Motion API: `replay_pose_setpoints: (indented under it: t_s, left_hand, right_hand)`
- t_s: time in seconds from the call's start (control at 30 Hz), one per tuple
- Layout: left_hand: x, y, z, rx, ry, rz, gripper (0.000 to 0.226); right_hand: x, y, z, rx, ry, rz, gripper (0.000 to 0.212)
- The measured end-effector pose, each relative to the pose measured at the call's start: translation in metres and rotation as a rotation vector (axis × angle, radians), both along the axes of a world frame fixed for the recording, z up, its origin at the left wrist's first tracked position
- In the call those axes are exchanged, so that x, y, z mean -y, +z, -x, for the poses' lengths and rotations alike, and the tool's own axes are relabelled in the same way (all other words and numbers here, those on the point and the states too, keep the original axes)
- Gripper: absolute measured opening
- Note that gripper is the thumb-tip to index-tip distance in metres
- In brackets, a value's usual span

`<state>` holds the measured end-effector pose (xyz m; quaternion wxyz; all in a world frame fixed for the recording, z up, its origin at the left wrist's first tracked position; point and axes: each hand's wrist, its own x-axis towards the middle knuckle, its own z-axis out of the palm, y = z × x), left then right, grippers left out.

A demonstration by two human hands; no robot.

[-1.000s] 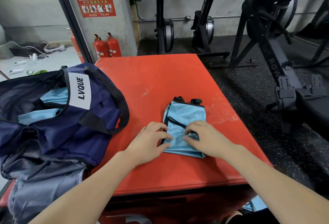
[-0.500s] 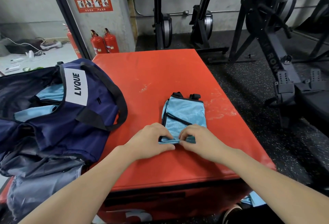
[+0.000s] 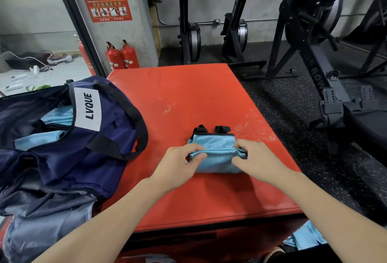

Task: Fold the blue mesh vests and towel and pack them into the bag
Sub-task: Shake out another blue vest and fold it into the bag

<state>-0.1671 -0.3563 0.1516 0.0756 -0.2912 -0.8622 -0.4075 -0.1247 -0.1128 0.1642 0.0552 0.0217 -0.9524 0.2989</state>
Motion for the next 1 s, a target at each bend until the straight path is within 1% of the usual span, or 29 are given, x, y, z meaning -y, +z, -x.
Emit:
replay_pose_setpoints:
  t_s: [0.07,0.13,0.23,0.33,0.4,0.53,0.6,0.67,0.73,0.8,0.87,0.93,1.0]
  left_hand:
    - [-0.005,0.004,-0.001,0.033,0.052,-0.087,0.005]
    - [-0.010,0.007,-0.001,0.057,0.085,-0.139,0.005]
    - [-0.013,0.008,0.004,0.116,0.141,-0.159,0.005]
    - [-0.012,0.003,0.011,0.123,0.211,-0.034,0.010]
    - [-0.012,-0.002,0.018,0.077,0.252,0.094,0.011]
    - [-0.014,-0.010,0.029,0.021,0.257,0.173,0.011]
    - [-0.015,-0.012,0.034,-0.100,0.218,0.214,0.014]
    - [-0.018,-0.010,0.038,-0.187,0.089,0.251,0.021]
    - [-0.022,-0.004,0.039,-0.136,-0.070,0.304,0.028]
    - [-0.025,-0.001,0.039,-0.047,-0.159,0.388,0.033]
    - [-0.025,0.000,0.038,-0.010,-0.165,0.488,0.035]
    - [-0.024,0.001,0.036,0.019,-0.142,0.530,0.035]
    - [-0.025,0.004,0.033,-0.004,-0.097,0.589,0.034]
  right_hand:
    - [-0.001,0.003,0.001,0.012,-0.019,0.136,0.003]
    - [-0.001,0.005,0.005,0.020,-0.044,0.242,0.006]
    - [-0.002,0.002,0.013,0.037,-0.116,0.278,0.007]
    - [-0.007,-0.009,0.021,0.056,-0.177,0.160,0.003]
    - [-0.010,-0.016,0.026,0.087,-0.211,0.060,0.007]
    - [-0.010,-0.023,0.032,0.109,-0.243,-0.027,0.015]
    - [-0.008,-0.024,0.033,0.102,-0.254,-0.052,0.017]
    - [-0.008,-0.025,0.034,0.103,-0.258,-0.066,0.017]
    - [-0.008,-0.026,0.034,0.108,-0.258,-0.082,0.017]
    - [-0.008,-0.026,0.034,0.101,-0.258,-0.089,0.018]
    - [-0.008,-0.024,0.033,0.087,-0.273,-0.093,0.018]
    - [-0.007,-0.022,0.032,0.059,-0.296,-0.087,0.019]
    - [-0.005,-0.020,0.031,0.023,-0.331,-0.073,0.021]
